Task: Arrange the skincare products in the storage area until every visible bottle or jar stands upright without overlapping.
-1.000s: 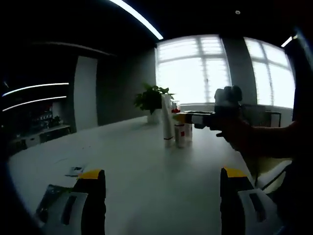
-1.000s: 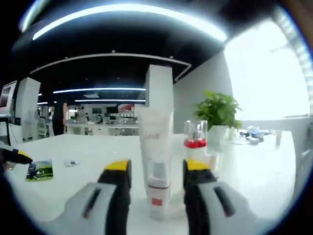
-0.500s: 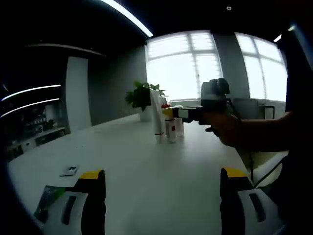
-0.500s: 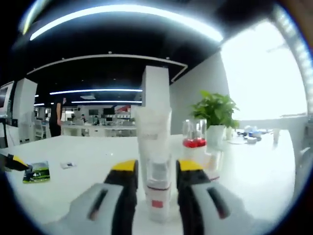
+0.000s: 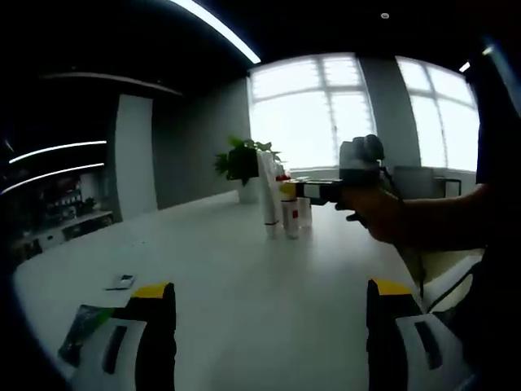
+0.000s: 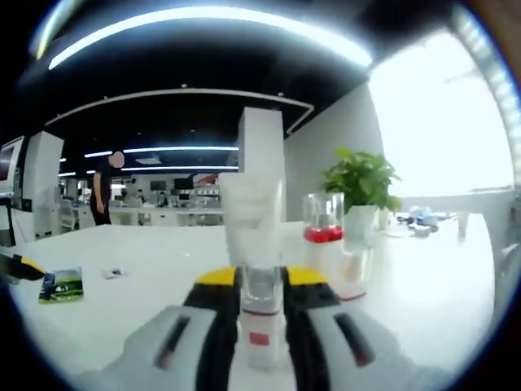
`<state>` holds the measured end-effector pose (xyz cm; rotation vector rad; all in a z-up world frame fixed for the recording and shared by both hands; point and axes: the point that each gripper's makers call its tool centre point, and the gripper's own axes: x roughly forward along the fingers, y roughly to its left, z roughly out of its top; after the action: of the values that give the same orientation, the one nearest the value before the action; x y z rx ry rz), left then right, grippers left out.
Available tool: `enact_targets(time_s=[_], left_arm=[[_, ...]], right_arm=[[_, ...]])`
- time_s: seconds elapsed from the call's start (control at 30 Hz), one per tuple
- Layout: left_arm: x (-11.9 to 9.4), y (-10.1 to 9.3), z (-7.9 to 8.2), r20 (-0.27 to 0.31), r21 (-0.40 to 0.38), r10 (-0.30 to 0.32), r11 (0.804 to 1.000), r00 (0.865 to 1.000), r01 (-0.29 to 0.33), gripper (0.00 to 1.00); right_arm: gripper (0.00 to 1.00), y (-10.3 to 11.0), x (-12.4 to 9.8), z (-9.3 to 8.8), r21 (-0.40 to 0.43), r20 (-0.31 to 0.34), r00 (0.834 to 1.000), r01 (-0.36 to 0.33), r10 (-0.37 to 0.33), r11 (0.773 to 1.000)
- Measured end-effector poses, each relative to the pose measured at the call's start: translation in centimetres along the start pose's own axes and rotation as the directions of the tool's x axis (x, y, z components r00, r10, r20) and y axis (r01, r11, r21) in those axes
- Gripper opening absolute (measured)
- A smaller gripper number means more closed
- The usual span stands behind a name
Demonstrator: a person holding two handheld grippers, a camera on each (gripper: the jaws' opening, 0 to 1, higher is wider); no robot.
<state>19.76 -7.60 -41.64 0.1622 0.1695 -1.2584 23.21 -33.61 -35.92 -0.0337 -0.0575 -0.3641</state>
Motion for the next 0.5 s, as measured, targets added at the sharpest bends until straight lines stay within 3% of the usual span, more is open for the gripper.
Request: enact_targets(time_s=[0.3,0.43,0.5], left_arm=[[-0.17,0.51,0.08,0.006,-0.008,0.026,1.0,1.0,-0.026,0.99],[-0.23,0.5,0.16,0.005,-0.006,0.029,1.0,1.0,-0.029,0.99],[-0.23,0.37,0.19,0.005,-0.019,0.026,0.999,1.0,-0.026,0.99]], right_arm=[[0.2,0.11,0.06,-0.1,0.006,0.001,0.995,-0.099,0.099,0.995],[0.19,0.46,0.13,-0.09,0.012,0.003,0.985,-0.175,0.175,0.985],[0.19,0.07,0.09,-0.05,0.006,0.0,0.985,-0.172,0.172,0.985]])
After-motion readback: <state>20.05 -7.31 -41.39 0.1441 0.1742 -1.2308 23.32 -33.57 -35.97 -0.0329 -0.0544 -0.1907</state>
